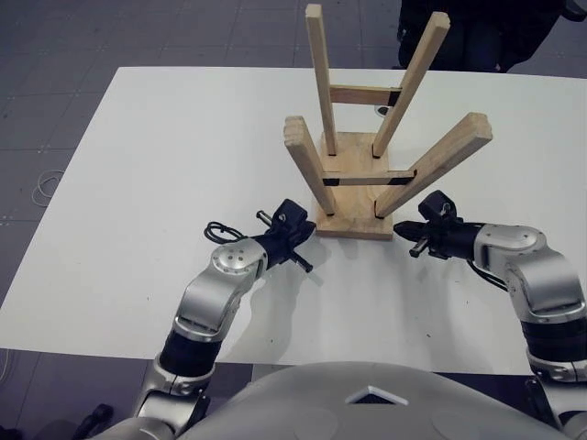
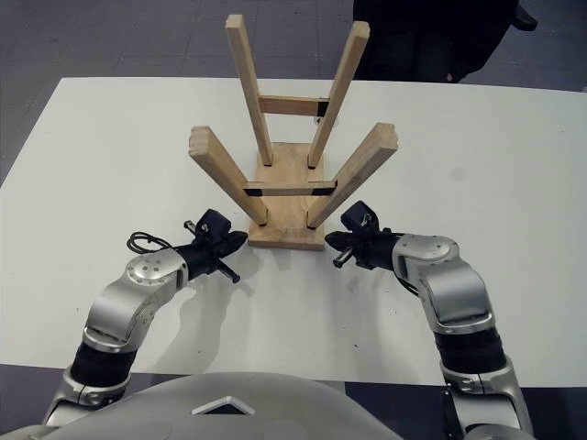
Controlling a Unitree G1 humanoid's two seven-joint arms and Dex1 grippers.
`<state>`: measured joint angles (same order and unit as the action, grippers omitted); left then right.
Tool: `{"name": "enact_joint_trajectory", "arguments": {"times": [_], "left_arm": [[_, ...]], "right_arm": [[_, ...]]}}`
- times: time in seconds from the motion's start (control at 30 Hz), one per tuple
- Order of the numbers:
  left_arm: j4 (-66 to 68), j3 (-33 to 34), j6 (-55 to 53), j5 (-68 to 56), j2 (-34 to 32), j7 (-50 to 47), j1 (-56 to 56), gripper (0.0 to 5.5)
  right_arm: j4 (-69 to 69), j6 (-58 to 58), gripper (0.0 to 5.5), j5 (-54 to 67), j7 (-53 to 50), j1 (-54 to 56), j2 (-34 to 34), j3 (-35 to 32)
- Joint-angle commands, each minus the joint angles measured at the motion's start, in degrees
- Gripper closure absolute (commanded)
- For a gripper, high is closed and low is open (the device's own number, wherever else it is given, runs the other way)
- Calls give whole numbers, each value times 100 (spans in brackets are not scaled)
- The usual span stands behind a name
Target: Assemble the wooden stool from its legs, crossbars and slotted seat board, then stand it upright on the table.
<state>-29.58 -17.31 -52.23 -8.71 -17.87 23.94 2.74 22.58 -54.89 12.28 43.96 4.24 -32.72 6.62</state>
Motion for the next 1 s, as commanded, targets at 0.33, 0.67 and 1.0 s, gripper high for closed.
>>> {"name": "enact_joint_trajectory", "arguments": {"times": [0.33,0.67,1.0], "left_arm": [[-1858,282,-684,-926,-804,298,1004,540],[-1807,569,-564,-1117,-1228,323,1235,540],[-437,54,171,-629,-979,110,475,540]], "right_arm": [[1398,-1024,537,1544,456,-509,-860,-722],[442,-464,537,1343,158,9,-1021,-604],[-475,269,537,935,-142,405,-399,349]]}}
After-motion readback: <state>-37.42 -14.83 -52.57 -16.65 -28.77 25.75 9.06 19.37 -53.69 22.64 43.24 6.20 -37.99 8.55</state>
